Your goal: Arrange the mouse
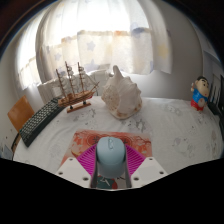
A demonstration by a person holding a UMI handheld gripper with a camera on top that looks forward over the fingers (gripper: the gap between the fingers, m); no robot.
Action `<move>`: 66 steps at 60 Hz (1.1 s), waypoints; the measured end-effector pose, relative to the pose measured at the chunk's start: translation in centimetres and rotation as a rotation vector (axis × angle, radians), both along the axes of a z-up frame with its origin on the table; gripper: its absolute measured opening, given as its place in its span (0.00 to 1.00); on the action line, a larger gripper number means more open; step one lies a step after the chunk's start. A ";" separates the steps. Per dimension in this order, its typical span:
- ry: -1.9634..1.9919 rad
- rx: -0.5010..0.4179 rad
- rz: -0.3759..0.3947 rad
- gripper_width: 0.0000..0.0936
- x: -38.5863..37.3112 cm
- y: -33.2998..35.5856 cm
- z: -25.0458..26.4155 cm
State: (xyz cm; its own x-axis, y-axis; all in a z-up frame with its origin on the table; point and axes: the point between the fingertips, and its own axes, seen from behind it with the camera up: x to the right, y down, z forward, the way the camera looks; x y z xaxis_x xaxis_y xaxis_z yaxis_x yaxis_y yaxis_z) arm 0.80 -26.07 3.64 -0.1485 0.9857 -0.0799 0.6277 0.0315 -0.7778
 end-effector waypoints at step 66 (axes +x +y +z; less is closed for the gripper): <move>-0.231 0.112 -0.254 0.92 12.8 27.9 14.3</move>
